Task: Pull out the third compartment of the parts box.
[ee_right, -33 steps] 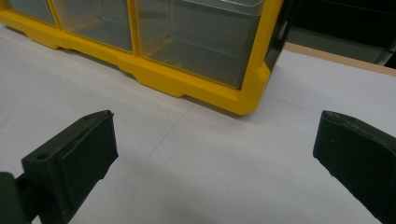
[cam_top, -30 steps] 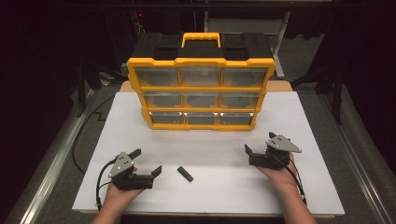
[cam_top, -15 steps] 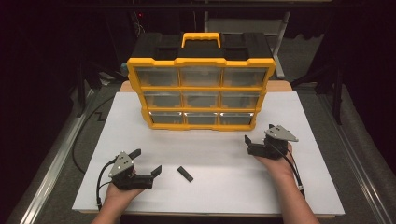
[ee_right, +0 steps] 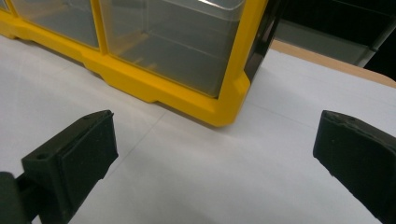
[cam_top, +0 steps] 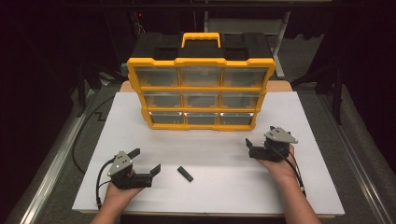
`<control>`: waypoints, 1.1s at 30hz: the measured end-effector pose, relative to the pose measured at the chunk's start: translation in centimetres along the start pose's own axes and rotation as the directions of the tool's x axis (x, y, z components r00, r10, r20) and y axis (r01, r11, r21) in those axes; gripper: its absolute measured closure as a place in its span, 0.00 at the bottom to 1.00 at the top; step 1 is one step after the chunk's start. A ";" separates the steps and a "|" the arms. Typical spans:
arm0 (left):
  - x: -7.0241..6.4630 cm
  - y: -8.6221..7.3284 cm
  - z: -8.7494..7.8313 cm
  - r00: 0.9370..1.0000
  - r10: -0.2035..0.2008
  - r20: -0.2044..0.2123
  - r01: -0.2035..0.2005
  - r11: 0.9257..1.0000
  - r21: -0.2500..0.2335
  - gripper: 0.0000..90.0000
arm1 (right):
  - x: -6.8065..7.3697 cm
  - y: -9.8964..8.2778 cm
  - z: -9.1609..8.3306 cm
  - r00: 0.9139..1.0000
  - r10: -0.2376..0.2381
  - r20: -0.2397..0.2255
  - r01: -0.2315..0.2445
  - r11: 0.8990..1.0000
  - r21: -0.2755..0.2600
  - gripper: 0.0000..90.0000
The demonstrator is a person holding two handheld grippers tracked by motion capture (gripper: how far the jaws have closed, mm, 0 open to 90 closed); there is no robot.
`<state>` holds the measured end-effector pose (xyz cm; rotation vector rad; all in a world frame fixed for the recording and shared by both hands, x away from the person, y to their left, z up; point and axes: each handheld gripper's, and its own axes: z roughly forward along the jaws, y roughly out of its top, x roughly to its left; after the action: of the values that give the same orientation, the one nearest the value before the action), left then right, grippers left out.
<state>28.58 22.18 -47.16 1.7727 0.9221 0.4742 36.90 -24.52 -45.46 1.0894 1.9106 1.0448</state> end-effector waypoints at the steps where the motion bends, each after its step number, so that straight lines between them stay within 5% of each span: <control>1: 0.1 0.1 -0.1 1.000 -0.008 0.009 0.008 1.000 -0.010 0.01 | -0.1 -0.1 -0.1 1.000 -0.005 0.000 0.005 1.000 0.004 0.00; 16: -0.1 -0.2 -0.2 1.000 0.021 -0.008 -0.022 0.999 -0.045 0.00 | -0.4 -1.3 -1.3 0.994 -0.109 0.015 0.108 0.991 0.082 0.00; 23: -0.2 -0.2 -0.2 0.999 0.034 0.005 -0.034 0.998 -0.051 0.00 | 0.4 -1.5 -1.0 0.977 -0.212 -0.004 0.211 0.970 0.117 0.00; 33: -0.3 -0.2 -0.4 0.999 0.037 0.006 -0.036 0.997 -0.061 0.00 | 1.1 -1.5 -1.0 0.957 -0.291 0.001 0.288 0.948 0.135 0.00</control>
<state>28.06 22.22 -47.11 1.7370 0.8626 0.5135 35.08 -24.36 -46.55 0.8517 2.0717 0.7471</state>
